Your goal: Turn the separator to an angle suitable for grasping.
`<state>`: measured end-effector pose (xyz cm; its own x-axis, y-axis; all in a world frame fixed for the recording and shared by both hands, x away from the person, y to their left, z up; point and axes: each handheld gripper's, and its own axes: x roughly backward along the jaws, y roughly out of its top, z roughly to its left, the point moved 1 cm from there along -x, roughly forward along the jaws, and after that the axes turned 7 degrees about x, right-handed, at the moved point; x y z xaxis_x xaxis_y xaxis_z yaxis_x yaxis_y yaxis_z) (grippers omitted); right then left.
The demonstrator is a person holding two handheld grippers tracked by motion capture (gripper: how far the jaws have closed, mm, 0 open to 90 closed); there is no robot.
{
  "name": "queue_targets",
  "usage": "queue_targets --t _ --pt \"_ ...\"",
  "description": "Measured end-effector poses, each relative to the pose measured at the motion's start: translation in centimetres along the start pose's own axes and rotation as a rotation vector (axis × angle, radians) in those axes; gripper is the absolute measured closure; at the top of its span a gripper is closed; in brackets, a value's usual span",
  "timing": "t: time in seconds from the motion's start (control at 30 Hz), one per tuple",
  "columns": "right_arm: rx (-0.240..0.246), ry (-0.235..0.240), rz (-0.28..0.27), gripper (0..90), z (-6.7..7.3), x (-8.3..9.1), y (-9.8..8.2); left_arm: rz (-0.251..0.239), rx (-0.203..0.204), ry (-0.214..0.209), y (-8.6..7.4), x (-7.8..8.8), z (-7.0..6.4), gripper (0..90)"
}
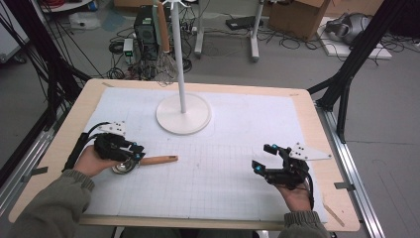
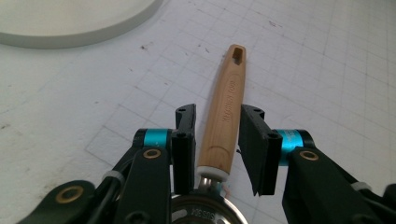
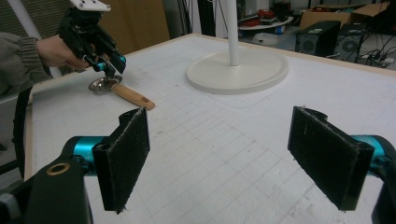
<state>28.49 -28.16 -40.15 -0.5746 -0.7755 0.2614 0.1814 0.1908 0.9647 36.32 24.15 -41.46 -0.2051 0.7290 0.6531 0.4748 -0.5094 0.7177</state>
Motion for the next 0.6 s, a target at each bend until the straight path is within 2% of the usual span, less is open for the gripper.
queue_targets --t 0.37,0.6 --pt "0.002 0.003 0.004 19.6 0.06 -0.1 -0.01 0.028 -0.031 -0.004 0.02 -0.26 -0.55 61.7" --pt "-0.004 0.007 0.006 19.6 0.14 -0.1 -0.01 0.05 -0.039 -0.003 -0.06 -0.99 -0.77 61.2"
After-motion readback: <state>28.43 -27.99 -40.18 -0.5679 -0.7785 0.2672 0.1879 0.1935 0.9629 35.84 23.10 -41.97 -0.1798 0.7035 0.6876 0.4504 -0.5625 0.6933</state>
